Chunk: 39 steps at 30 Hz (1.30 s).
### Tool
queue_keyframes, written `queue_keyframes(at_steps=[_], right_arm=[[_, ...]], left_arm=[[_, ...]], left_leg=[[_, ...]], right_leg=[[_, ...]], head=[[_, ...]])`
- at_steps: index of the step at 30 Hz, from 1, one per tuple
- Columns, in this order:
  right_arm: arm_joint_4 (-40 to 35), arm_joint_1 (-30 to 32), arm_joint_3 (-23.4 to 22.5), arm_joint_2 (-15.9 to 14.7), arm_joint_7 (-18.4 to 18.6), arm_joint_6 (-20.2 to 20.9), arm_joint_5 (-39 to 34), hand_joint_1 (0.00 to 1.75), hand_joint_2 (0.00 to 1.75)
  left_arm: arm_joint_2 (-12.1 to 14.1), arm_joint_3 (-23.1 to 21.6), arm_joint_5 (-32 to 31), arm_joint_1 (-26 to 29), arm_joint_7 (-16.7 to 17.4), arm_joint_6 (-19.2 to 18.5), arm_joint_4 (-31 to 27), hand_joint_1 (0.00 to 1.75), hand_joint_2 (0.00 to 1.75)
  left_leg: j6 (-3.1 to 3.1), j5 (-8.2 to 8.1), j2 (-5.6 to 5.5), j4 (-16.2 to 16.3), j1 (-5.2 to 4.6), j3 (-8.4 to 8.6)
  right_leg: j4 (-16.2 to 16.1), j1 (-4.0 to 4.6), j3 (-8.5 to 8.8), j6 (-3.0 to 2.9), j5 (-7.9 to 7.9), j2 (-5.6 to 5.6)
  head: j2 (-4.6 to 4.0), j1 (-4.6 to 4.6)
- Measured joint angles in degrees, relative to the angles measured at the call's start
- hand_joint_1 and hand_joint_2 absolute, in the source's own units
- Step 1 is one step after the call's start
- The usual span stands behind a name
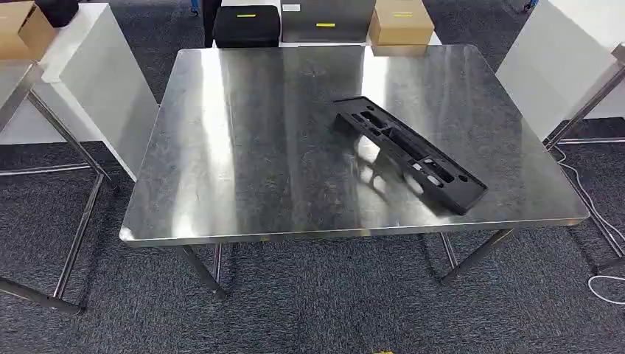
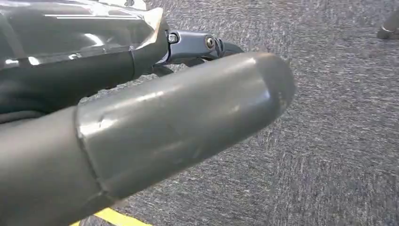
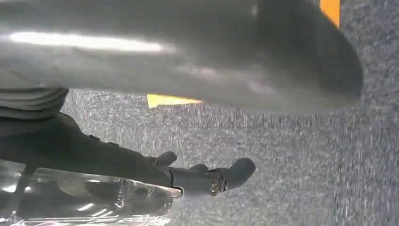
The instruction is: Take the parts from the cabinet and place them on the table.
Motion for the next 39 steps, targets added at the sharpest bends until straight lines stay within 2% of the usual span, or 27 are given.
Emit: queue_keyframes(at_steps=[5, 13, 14, 15, 17, 18, 19, 20, 21, 22, 23, 24, 25, 27, 28, 29, 30, 32, 33, 34, 35, 37, 38, 39], right_arm=[[0.48, -0.01, 0.79, 0.67, 1.86, -0.39, 1.66, 0.00, 0.00], [0.94, 0.19, 3.08, 1.25, 7.61, -0.42, 4.68, 0.00, 0.00], [0.98, 0.25, 3.30, 1.31, 7.91, -0.42, 4.83, 0.00, 0.00], [1.03, 0.30, 3.41, 1.53, 8.07, -0.39, 4.94, 0.00, 0.00], [1.07, 0.29, 3.83, 1.62, 8.39, -0.39, 5.51, 0.00, 0.00], [1.07, 0.25, 4.04, 1.62, 8.52, -0.39, 5.77, 0.00, 0.00], [1.07, 0.28, 4.22, 1.57, 8.61, -0.42, 5.90, 0.00, 0.00], [1.07, 0.28, 4.39, 1.62, 8.66, -0.39, 6.03, 0.00, 0.00], [1.16, 0.32, 4.61, 1.68, 8.66, -0.39, 6.20, 0.00, 0.00], [1.18, 0.38, 4.74, 1.68, 8.66, -0.39, 6.29, 0.00, 0.00], [1.18, 0.51, 4.79, 1.68, 8.66, -0.42, 6.43, 0.00, 0.00], [1.20, 0.60, 4.94, 1.66, 8.65, -0.39, 6.64, 0.00, 0.00], [1.22, 0.61, 5.09, 1.64, 8.68, -0.39, 6.80, 0.00, 0.00], [1.24, 0.54, 5.33, 1.60, 8.85, -0.39, 6.99, 0.00, 0.00], [1.27, 0.49, 5.55, 1.62, 9.05, -0.39, 7.08, 0.00, 0.00], [1.29, 0.45, 5.66, 1.64, 9.20, -0.39, 7.10, 0.00, 0.00], [1.33, 0.48, 5.75, 1.84, 9.27, -0.39, 7.10, 0.00, 0.00], [1.35, 0.54, 5.92, 1.86, 9.62, -0.39, 7.10, 0.00, 0.00], [1.38, 0.57, 6.03, 1.97, 9.86, -0.42, 7.10, 0.00, 0.00], [1.40, 0.48, 6.10, 2.14, 9.92, -0.42, 7.12, 0.00, 0.00], [1.40, 0.48, 6.14, 2.14, 10.03, -0.44, 7.15, 0.00, 0.00], [1.40, 0.59, 6.16, 2.12, 10.21, -0.46, 7.28, 0.00, 0.00], [1.40, 0.66, 6.16, 2.12, 10.27, -0.46, 7.28, 0.00, 0.00], [1.40, 0.71, 6.16, 2.12, 10.36, -0.46, 7.28, 0.00, 0.00]], left_arm=[[0.96, -0.63, -0.70, -0.01, -0.02, -0.28, 0.00, 0.00, 0.00], [1.73, -1.46, -2.30, -0.01, 0.72, -0.28, 0.00, 0.00, 0.00], [1.81, -1.53, -2.40, -0.01, 0.72, -0.28, 0.00, 0.00, 0.00], [2.10, -1.57, -2.40, -0.01, 0.72, -0.28, 0.00, 0.00, 0.00], [2.21, -1.68, -2.40, -0.01, 0.63, -0.31, 0.00, 0.00, 0.00], [2.25, -1.68, -2.40, -0.01, 0.50, -0.31, 0.00, 0.00, 0.00], [2.21, -1.70, -2.40, -0.03, 0.37, -0.28, 0.00, 0.00, 0.00], [2.23, -1.70, -2.40, -0.05, 0.33, -0.26, 0.00, 0.00, 0.00], [2.25, -1.70, -2.40, -0.04, 0.31, -0.22, 0.00, 0.00, 0.00], [2.25, -1.70, -2.40, -0.04, 0.31, -0.20, 0.00, 0.00, 0.00], [2.27, -1.68, -2.40, -0.04, 0.31, -0.17, 0.00, 0.00, 0.00], [2.25, -1.70, -2.40, -0.02, 0.24, -0.15, 0.00, 0.00, 0.00], [2.23, -1.70, -2.40, -0.01, 0.17, -0.13, 0.00, 0.00, 0.00], [2.19, -1.70, -2.42, -0.01, 0.05, -0.11, 0.00, 0.00, 0.00], [2.21, -1.75, -2.49, -0.02, -0.04, -0.13, 0.00, 0.00, 0.00], [2.21, -1.79, -2.58, -0.03, -0.07, -0.13, 0.02, 0.00, 0.00], [2.19, -1.88, -2.69, -0.02, -0.09, -0.13, 0.04, 0.00, 0.00], [2.25, -1.97, -2.93, -0.05, -0.11, -0.15, 0.04, 0.00, 0.00], [2.29, -1.97, -2.99, -0.03, -0.09, -0.15, 0.04, 0.00, 0.00], [2.36, -1.97, -3.06, -0.01, -0.09, -0.15, 0.07, 0.00, 0.00], [2.38, -1.97, -3.08, -0.04, -0.09, -0.15, 0.09, 0.00, 0.00], [2.45, -1.97, -3.08, -0.03, -0.04, -0.13, 0.09, 0.00, 0.00], [2.45, -1.97, -3.08, 0.00, 0.00, -0.13, 0.11, 0.00, 0.00], [2.43, -1.97, -3.08, 0.00, 0.00, -0.13, 0.15, 0.00, 0.00]], left_leg=[[-0.01, -0.01, 0.00, 0.00, 0.02, 0.03], [-0.02, -0.01, 0.00, 0.00, 0.02, 0.04], [0.09, -0.18, 0.00, 0.20, -0.18, -0.03], [0.61, -0.56, -0.05, 0.29, -0.38, -0.02], [0.98, -0.39, 0.00, -0.02, -0.41, 0.21], [1.43, 0.21, 0.07, -0.95, 0.37, 0.74], [1.64, 0.26, 0.34, -1.19, 0.14, 0.96], [1.81, 0.29, 0.45, -1.15, 0.15, 0.94], [1.82, 0.29, 0.50, -1.15, 0.12, 0.93], [1.82, 0.30, 0.52, -1.10, 0.00, 0.86], [1.81, 0.30, 0.51, -1.06, -0.07, 0.82], [1.77, 0.30, 0.47, -1.06, -0.16, 0.84], [1.70, 0.31, 0.42, -1.01, -0.16, 0.86], [1.40, 0.28, 0.39, -0.73, -0.12, 0.88], [0.88, 0.14, 0.39, -0.33, -0.20, 0.67], [0.37, -0.24, 0.37, 0.19, -0.62, 0.68], [0.05, -0.16, 0.39, 0.15, -0.55, 0.78], [-0.48, 0.04, 0.39, 0.08, -0.26, 0.80], [-0.62, -0.09, 0.38, 0.38, 0.03, 0.60], [-1.12, -1.72, 0.48, 1.59, 0.21, 0.10], [-1.50, -4.45, 0.53, 4.47, 0.29, -0.98], [-2.25, -9.51, 0.53, 13.29, 0.52, -4.25], [-2.50, -10.57, 0.53, 16.38, 0.73, -5.24], [-2.61, -10.26, 0.55, 16.79, 0.90, -4.98]], right_leg=[[0.00, 0.00, 0.00, -0.01, -0.01, 0.00], [-0.01, -0.01, 0.01, -0.02, -0.01, 0.00], [-0.22, -0.06, 0.04, 0.09, 0.07, 0.00], [-0.36, -0.48, 0.11, 0.28, 0.10, -0.01], [-0.39, -0.37, 0.26, 0.54, 0.06, -0.01], [0.46, -0.38, 0.42, 0.56, -0.34, -0.01], [2.83, -0.39, -0.50, 0.06, -1.85, 0.01], [6.98, -0.38, -2.55, -0.68, -4.15, 0.04], [11.86, -0.39, -4.99, -1.16, -6.44, 0.04], [16.57, -0.38, -7.45, -1.35, -8.26, 0.05], [19.35, -0.21, -8.87, -1.14, -8.91, 0.07], [19.03, -0.21, -8.75, -0.78, -8.31, 0.07], [16.17, -0.21, -7.39, -0.27, -6.81, 0.07], [5.93, -0.35, -2.35, 0.66, -2.72, 0.06], [2.11, -0.39, -0.82, 0.43, -1.41, -0.04], [1.96, 0.10, -1.06, -0.35, -0.51, 0.11], [2.25, 0.07, -1.10, -0.89, -0.45, 0.11], [2.31, 0.37, -1.10, -1.53, -0.20, 0.12], [2.05, -0.51, -1.17, -2.08, 0.15, 0.10], [2.06, -0.38, -0.90, -2.43, 0.39, 0.04], [2.08, -0.37, -1.06, -2.92, 0.62, 0.01], [2.16, -0.21, -1.62, -3.24, 0.90, -0.13], [2.18, -0.17, -1.84, -3.37, 1.05, -0.18], [2.20, -0.16, -1.95, -3.28, 1.11, -0.20]], head=[[0.00, 0.00], [0.00, 0.02], [0.00, 0.00], [0.00, 0.00], [0.00, 0.00], [0.00, 0.02], [0.00, 0.02], [0.00, 0.22], [0.00, 0.24], [0.00, 0.22], [0.00, 0.31], [0.00, 0.20], [0.00, 0.28], [0.00, 0.28], [0.00, 0.35], [0.00, 0.28], [0.00, 0.17], [0.00, 0.22], [0.00, 0.31], [0.00, 0.26], [0.00, -0.09], [0.00, -0.09], [0.00, -0.07], [0.00, -0.06]])
